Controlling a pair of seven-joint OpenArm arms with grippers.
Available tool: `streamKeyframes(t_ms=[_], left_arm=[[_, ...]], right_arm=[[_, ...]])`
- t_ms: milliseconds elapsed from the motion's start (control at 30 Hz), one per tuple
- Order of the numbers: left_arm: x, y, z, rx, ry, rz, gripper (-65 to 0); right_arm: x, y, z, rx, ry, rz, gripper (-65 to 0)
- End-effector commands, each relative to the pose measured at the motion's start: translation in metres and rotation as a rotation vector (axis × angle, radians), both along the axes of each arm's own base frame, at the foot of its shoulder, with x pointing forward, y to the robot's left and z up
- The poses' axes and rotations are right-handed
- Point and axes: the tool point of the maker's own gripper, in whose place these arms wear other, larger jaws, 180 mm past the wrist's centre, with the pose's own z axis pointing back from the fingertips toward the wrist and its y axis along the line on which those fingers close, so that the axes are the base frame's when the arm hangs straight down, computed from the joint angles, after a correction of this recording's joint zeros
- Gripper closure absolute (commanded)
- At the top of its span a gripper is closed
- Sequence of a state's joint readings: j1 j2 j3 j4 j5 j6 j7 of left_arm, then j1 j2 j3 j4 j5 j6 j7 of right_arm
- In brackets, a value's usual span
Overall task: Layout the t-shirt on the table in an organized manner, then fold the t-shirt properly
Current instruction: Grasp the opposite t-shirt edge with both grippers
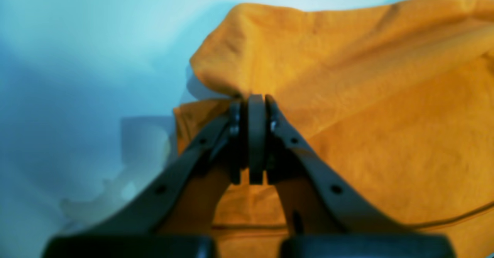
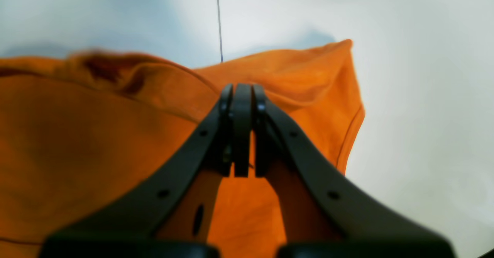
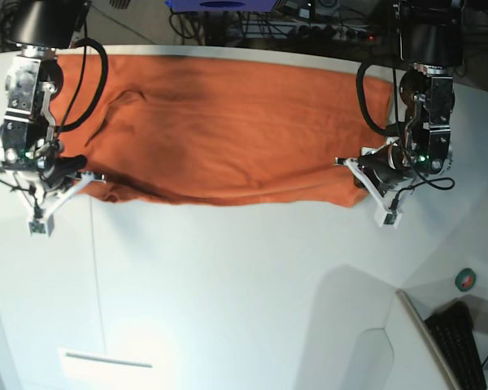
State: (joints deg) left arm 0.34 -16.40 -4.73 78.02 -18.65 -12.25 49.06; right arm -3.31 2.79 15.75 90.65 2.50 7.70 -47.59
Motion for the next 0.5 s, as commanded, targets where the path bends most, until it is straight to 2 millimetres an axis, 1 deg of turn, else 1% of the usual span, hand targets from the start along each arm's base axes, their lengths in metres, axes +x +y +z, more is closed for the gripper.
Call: streamKeyframes(t_ms=[0,67,167,267,300,367,467], left_arm=[[0.004,0.006,0.007,0.015,-0.022,-0.007,0.0],[0.002,0.007,0.005,0.014,-0.014,-0.004,0.0],[0.001,0.010,0.003,0.014,-0.007,0.004,0.0],[-0.007,0.010,-0.001,0.016,0.006,0.002,0.0],[-0.008,0.009,-0.001,0.016,0.007,0.001,-4.1],[-0.009,0.011,-0.003,0.016,0.014,0.007,-18.3],[-0.012,0.018,-0.002,0.031,0.016,0.006,-35.1]], right_arm=[[0.011,-0.004,0.013,-0.016,-0.056,0.000,0.0],[0.008,-0.001,0.010,-0.006,-0.049,-0.003,0.0],[0.007,0.002,0.009,-0.002,-0.047,0.000,0.0],[0.007,0.003,0.009,0.001,-0.045,0.001,0.0],[0.008,0.004,0.009,0.001,-0.047,0.003,0.0],[0.009,0.004,0.010,0.001,-0.048,0.003,0.0],[0.009,0.004,0.010,0.002,-0.047,0.003,0.0]])
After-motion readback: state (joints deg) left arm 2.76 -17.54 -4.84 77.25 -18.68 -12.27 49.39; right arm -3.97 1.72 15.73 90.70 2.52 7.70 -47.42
